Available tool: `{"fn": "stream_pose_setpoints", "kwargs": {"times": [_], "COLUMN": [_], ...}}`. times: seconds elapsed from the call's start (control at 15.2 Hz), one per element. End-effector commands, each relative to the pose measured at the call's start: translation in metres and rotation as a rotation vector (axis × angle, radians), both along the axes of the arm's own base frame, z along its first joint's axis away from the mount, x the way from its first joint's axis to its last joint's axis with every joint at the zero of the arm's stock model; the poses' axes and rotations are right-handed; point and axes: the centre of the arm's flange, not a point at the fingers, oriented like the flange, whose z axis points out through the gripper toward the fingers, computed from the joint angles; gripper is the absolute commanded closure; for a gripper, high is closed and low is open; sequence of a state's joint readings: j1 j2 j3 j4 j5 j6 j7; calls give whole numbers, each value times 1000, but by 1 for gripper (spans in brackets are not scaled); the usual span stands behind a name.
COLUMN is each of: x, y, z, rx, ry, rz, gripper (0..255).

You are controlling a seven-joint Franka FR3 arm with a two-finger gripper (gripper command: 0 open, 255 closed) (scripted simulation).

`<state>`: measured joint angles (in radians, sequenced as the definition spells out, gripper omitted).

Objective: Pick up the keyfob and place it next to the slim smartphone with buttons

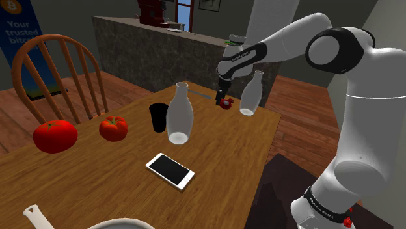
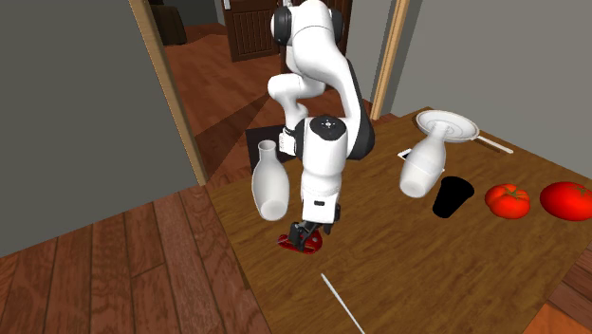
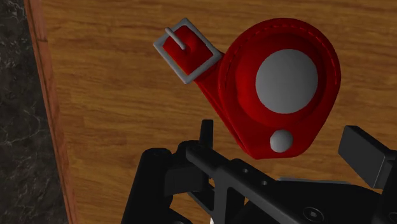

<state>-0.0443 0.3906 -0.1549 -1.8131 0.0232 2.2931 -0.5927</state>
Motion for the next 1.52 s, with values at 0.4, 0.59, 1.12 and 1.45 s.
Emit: {"fn": "stream_pose_setpoints", "kwargs": {"times": [0.4, 0.59, 1.12, 1.45], "x": [2, 2, 2, 2], "y": [-1, 0, -1, -1], "z": [-8, -8, -8, 18], "rx": [0, 0, 0, 0], "ry": [0, 0, 0, 0], "rz": [0, 0, 0, 0], "gripper": [0, 255, 255, 255]}}
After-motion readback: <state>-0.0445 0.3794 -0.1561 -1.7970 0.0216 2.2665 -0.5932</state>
